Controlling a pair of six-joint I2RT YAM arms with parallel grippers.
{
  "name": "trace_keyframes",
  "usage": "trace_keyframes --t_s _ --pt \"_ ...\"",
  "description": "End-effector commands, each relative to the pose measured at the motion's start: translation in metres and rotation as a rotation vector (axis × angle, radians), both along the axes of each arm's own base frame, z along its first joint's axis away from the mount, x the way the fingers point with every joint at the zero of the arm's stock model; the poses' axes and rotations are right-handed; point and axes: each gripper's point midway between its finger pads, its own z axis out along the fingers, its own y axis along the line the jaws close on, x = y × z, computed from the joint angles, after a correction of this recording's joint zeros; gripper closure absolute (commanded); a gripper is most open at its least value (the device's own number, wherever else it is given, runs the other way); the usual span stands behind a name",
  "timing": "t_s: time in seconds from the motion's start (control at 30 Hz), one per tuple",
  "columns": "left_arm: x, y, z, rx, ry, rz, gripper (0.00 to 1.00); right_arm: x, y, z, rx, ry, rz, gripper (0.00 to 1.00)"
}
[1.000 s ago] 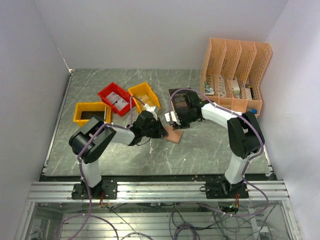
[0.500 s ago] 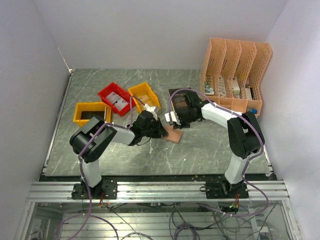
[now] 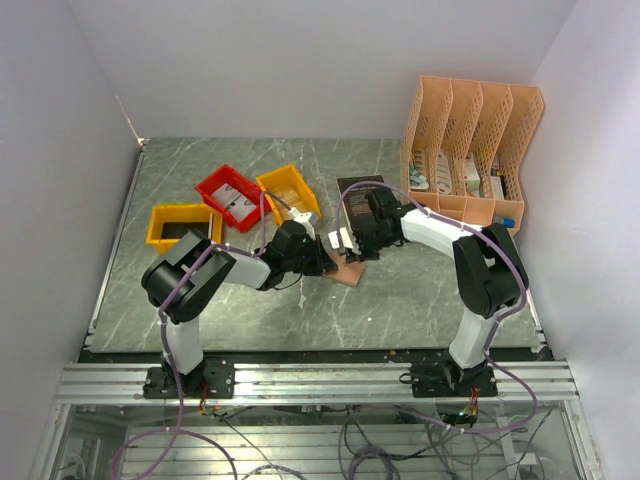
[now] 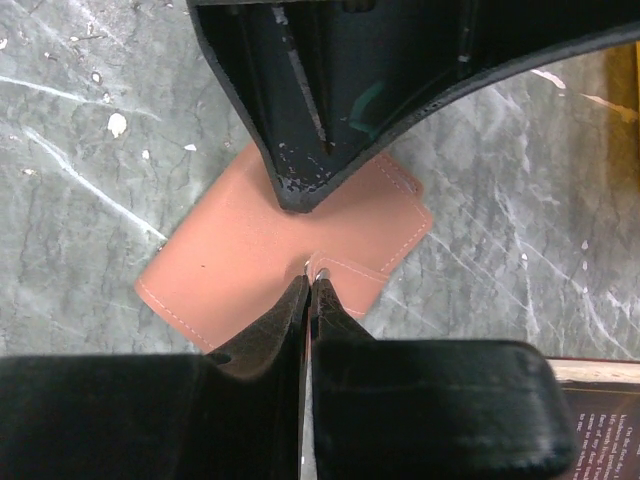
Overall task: Put the credit cards into the card holder
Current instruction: Close the card holder at the center of the board.
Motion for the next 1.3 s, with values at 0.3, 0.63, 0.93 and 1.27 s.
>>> trace_keyframes --t_s 0.3,0.63,0.93,1.27 --pt "0.0 0.002 -0.013 0.022 0.023 -0.006 0.93 -0.016 -0.004 -0.011 -0.042 0.006 0.039 1.0" --pt "0.0 0.005 -0.015 0.017 0.027 -0.003 0.93 -0.022 -0.011 -0.021 -0.099 -0.004 0.059 1.0" --pt "0.0 0.006 -0.016 0.012 0.032 0.0 0.93 -0.038 -0.016 -0.03 -0.177 -0.039 0.134 1.0" --pt "-0.001 0.007 -0.017 0.009 0.037 -0.001 0.93 -0.044 -0.016 -0.04 -0.248 -0.069 0.168 1.0"
